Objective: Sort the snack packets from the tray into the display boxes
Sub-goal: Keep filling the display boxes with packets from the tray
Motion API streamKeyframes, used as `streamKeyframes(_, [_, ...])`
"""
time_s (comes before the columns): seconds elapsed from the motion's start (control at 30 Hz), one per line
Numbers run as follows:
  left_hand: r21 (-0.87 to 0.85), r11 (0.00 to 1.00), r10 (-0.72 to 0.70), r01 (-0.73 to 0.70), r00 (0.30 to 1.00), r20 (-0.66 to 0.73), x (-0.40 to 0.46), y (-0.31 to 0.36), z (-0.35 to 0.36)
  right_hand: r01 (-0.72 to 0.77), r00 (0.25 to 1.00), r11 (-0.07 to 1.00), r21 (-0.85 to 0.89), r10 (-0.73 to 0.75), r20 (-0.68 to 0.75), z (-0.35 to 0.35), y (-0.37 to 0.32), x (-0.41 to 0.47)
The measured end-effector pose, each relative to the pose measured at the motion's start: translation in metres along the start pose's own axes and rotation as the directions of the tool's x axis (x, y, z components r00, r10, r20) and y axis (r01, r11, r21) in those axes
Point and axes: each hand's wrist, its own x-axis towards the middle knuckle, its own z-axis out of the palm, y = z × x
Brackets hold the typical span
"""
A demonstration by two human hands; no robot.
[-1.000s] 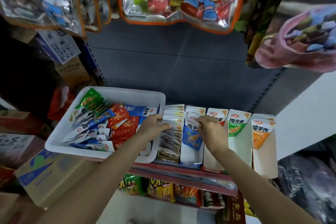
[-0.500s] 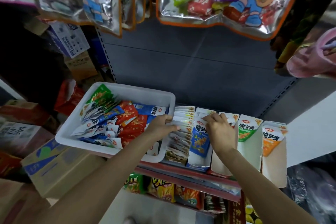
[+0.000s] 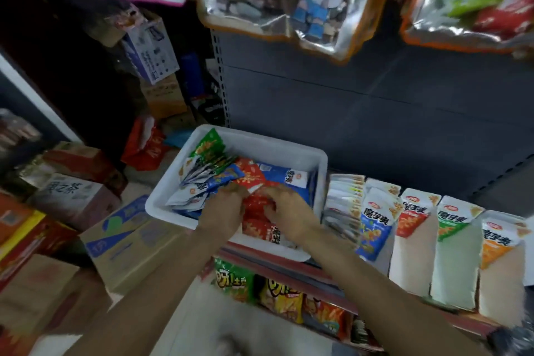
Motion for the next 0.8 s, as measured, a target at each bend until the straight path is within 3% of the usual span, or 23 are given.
streamKeyframes(0.1, [0.16,0.987,-0.021,0.015,0.999,0.035,-0.003,-0.04,-0.004,-0.08,0.985,0.997,-0.024,0.083,0.153,0.034,-0.016,0.022])
streamKeyframes(0.27, [0.1,0.995,0.004,-0.025,0.978,0.206,0.001,-0.082,-0.007,-0.239,0.958,0.971,-0.017,0.238,0.159,0.065,-0.028,0.039])
streamKeyframes(0.33, [0.051,0.996,0.054,-0.068,0.969,0.24,0.003,-0.088,-0.008,-0.268,0.958,0.962,0.043,0.261,0.118,0.069,-0.028,0.042])
streamKeyframes(0.43, [-0.038,0.998,0.063,-0.057,0.982,0.18,0.003,-0.091,-0.01,-0.204,0.978,0.956,0.211,0.208,0.005,0.063,-0.029,0.043])
streamKeyframes(0.63, [-0.417,0.905,0.147,-0.082,0.981,0.126,0.003,-0.067,-0.024,-0.022,0.975,0.897,0.441,0.116,-0.188,0.013,-0.023,0.031])
streamKeyframes(0.8, [-0.487,0.859,0.184,-0.158,0.983,0.007,0.018,-0.022,-0.035,0.038,0.911,0.805,0.592,0.216,-0.351,-0.036,-0.011,0.013])
